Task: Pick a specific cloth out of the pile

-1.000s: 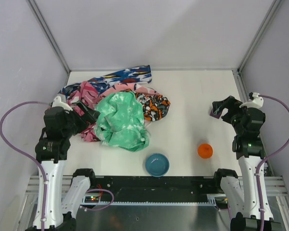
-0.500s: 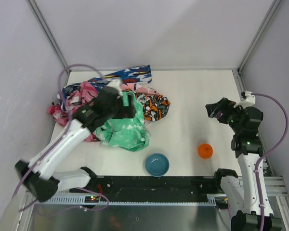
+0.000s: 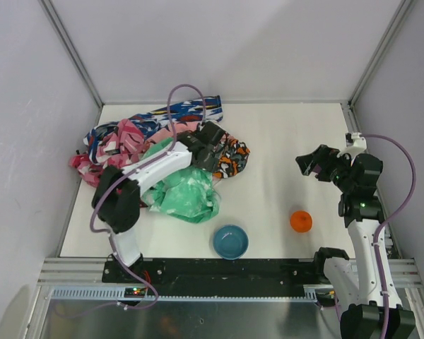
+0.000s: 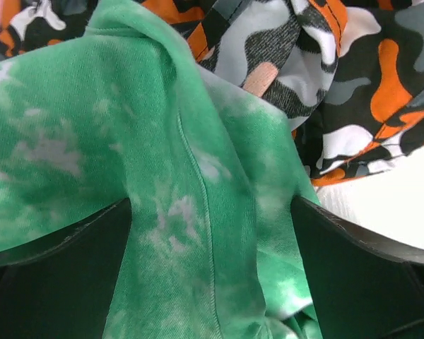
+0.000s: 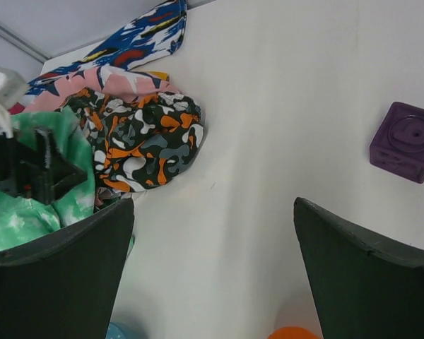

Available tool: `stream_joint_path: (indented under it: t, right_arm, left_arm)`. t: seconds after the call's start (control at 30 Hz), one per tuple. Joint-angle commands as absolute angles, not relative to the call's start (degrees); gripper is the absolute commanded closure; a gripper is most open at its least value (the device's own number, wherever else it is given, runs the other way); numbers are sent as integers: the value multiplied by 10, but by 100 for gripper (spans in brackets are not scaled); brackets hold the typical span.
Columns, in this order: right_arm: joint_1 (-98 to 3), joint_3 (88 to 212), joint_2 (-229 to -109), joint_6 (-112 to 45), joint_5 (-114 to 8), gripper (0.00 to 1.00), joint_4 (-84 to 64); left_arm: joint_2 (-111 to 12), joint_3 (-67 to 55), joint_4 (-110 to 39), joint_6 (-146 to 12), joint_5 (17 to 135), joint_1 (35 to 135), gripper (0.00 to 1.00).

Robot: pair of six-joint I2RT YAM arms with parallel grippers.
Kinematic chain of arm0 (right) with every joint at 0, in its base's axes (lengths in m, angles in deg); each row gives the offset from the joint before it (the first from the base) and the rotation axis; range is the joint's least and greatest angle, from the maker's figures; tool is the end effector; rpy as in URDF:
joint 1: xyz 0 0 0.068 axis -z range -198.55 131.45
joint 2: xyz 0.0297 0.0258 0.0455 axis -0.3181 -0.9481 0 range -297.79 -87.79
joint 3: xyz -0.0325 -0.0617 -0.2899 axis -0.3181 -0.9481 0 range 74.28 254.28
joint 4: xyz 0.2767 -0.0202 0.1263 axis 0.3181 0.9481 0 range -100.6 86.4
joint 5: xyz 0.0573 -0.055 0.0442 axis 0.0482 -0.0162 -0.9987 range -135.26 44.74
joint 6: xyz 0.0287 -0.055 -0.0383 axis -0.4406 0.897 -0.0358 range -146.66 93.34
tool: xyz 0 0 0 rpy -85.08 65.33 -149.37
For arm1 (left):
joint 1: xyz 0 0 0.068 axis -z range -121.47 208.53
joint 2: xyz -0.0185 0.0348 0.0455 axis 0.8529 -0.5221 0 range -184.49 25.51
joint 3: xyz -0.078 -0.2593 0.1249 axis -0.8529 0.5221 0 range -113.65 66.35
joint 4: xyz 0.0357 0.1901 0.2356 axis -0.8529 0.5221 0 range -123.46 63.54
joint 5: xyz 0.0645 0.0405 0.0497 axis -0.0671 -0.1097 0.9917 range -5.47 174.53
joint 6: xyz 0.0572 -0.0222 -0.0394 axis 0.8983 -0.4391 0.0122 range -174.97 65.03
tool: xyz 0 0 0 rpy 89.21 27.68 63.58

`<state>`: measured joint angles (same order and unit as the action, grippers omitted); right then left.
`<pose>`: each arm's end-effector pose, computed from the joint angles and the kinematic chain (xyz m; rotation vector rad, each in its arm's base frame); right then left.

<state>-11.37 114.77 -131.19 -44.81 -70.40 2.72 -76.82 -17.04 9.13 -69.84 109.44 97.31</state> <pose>0.2278 -0.0027 0.3220 0.1026 1.8578 0.5390 0.3575 -0.2545 0.2459 0.3810 2.4763 0.2065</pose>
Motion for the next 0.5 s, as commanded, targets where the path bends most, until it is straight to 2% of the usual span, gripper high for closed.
stream_joint_path:
  t: [0.0, 0.13, 0.4, 0.43, 0.47]
  right_arm:
    - [-117, 1148, -1317, -437, -720, 1, 5]
    - [-118, 1146, -1318, -437, -720, 1, 5]
    - [-118, 1141, -1311, -439, -708, 1, -1]
    - [-118, 1141, -1309, -439, -705, 0, 0]
    - [-118, 1140, -1307, -439, -702, 1, 0]
  left_arm:
    - [-838, -206, 102, -691, 1102, 972, 0]
    - [-916, -218, 118, -706, 1091, 968, 0]
    - [-1036, -218, 126, -746, 990, 935, 1]
    - [-1043, -222, 130, -748, 981, 932, 12]
    - [-1046, -224, 132, -750, 977, 930, 32]
